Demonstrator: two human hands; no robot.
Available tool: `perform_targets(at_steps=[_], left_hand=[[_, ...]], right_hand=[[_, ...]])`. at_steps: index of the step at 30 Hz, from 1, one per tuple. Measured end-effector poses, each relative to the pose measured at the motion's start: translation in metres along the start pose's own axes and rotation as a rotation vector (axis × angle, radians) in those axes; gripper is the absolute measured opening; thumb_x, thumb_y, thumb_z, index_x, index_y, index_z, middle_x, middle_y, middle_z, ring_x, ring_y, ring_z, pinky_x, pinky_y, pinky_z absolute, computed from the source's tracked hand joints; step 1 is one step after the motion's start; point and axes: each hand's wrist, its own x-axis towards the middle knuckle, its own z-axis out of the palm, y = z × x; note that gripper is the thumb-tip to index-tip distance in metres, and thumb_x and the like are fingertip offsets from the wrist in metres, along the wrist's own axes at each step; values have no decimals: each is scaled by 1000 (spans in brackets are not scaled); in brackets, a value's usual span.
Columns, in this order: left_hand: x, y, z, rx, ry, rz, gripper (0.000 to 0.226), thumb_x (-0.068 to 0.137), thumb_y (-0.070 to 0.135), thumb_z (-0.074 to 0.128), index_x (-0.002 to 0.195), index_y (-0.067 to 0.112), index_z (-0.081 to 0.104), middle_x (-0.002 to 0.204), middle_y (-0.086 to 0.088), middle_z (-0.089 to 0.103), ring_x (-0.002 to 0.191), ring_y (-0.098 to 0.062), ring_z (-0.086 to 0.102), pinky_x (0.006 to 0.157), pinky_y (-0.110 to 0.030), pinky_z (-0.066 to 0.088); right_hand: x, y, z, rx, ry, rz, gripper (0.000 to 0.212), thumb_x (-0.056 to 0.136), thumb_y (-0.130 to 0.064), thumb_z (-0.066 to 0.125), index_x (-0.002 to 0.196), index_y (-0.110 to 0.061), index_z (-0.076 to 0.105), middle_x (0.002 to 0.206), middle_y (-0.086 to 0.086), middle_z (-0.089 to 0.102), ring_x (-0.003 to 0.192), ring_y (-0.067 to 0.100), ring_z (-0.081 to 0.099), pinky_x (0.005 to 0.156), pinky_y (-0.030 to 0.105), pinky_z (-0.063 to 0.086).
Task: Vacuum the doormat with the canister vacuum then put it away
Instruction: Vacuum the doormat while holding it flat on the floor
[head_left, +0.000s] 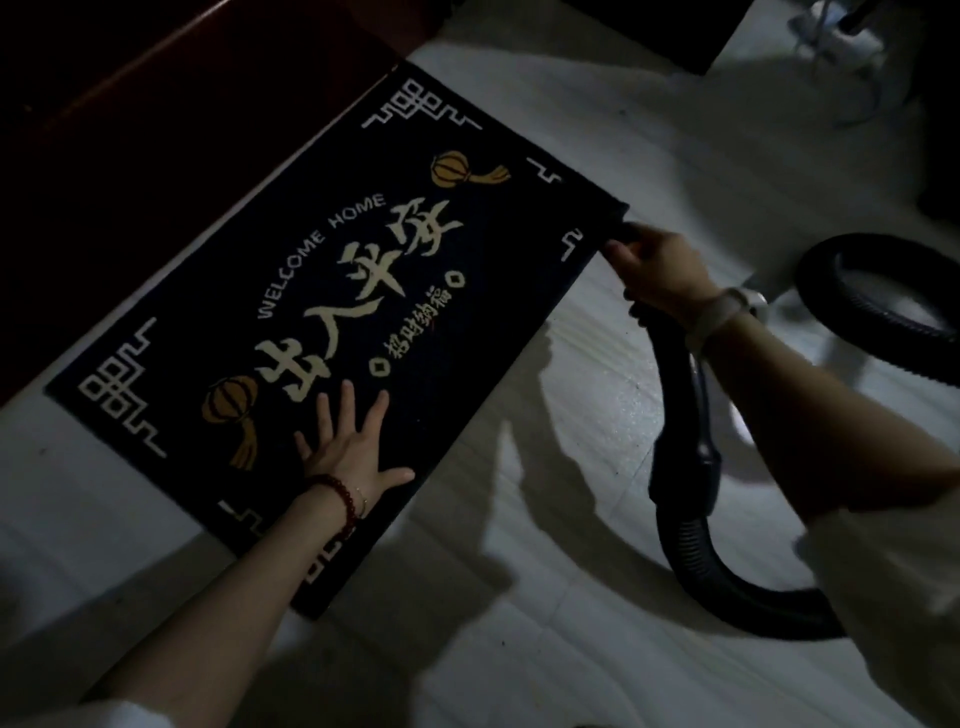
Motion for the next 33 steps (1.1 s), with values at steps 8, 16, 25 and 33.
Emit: perform_targets(at_steps=[8,16,25,33], left_hand=[[0,2,-1,29,-25,-6,99,82,55,58,146,32,-14,151,-7,-31,140,-32,-24,114,-58,6],[0,1,-3,13,-34,-5,100,81,54,59,146,32,-13,151,-6,-32,140,-32,-25,113,-59,4],[-2,-2,1,15,0,17,99,81,56,58,146,33,-13,152,-4,-31,140,-30,-25,114,-57,3],[-3,-5,0,-23,8,32,98,80,58,58,146,36,-12,152,-1,-30,141,-27,-24,114,-55,2]], right_hand=[[-81,-3,19,-80,-312,-142,35,94,-35,47,129,-38,45,64,-11,58,49,18,59,52,27,53],[-68,2,27,-97,-176,-68,40,92,-38,47,132,-35,44,106,10,68,82,35,65,76,41,54],[-149,12,56,-584,-181,-437,60,94,-48,39,147,-32,14,88,8,61,63,24,57,55,27,35],[-165,20,82,-658,35,-543,73,67,-38,79,129,-22,45,52,3,51,29,16,42,34,17,18]])
